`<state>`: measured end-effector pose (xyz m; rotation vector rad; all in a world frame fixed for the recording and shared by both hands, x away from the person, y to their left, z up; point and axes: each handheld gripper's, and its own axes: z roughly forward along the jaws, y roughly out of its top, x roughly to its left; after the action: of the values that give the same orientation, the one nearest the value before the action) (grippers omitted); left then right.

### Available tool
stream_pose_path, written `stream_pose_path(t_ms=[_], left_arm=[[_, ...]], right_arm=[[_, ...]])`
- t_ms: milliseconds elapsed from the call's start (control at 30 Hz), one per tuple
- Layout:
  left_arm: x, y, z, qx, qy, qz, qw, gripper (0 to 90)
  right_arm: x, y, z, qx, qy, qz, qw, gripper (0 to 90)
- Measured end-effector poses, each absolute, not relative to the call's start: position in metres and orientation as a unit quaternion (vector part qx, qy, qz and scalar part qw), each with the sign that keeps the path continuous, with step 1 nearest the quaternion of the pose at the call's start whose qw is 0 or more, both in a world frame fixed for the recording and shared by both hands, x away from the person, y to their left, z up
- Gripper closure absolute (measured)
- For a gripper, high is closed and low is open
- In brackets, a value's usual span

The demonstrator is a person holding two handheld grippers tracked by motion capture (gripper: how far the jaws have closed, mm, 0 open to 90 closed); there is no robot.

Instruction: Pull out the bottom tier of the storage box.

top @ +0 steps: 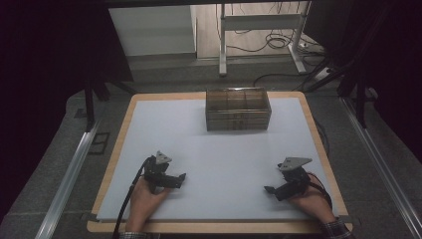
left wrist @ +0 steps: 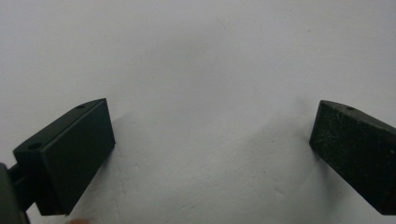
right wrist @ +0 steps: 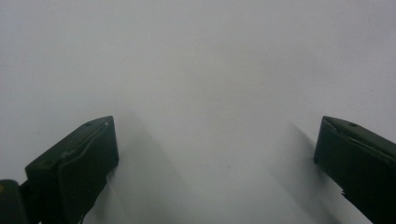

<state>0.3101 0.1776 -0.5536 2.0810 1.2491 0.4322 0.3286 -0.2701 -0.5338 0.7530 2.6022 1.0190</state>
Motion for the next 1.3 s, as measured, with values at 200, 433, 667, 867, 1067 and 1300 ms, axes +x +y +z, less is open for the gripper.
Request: stream_pose_path(t_ms=[200,433,667,867,1067,1300], left_arm=[[0.3100,0.1775,-0.5537,0.796,0.478,0.166,0.332,0.0],[0.3101,0.1776,-0.5536,0.796,0.478,0.165,0.332,0.0],[0.3102,0.1779,-0.5535,0.797,0.478,0.165,0.331,0.0],[0.3103,0.1784,-0.5533,0.799,0.476,0.164,0.329,0.0],[0.3102,0.1781,-0.5533,0.799,0.476,0.165,0.329,0.0],[0.3101,0.1781,-0.5533,0.799,0.476,0.165,0.329,0.0]], right_arm=[[0.3284,-0.2699,-0.5339,0.258,0.892,0.349,0.124,0.0],[0.3284,-0.2699,-0.5337,0.258,0.893,0.349,0.124,0.0],[0.3286,-0.2699,-0.5334,0.258,0.893,0.348,0.123,0.0],[0.3290,-0.2700,-0.5331,0.257,0.893,0.347,0.123,0.0],[0.3286,-0.2703,-0.5322,0.260,0.892,0.349,0.123,2.1],[0.3293,-0.2699,-0.5270,0.254,0.897,0.341,0.125,9.8]])
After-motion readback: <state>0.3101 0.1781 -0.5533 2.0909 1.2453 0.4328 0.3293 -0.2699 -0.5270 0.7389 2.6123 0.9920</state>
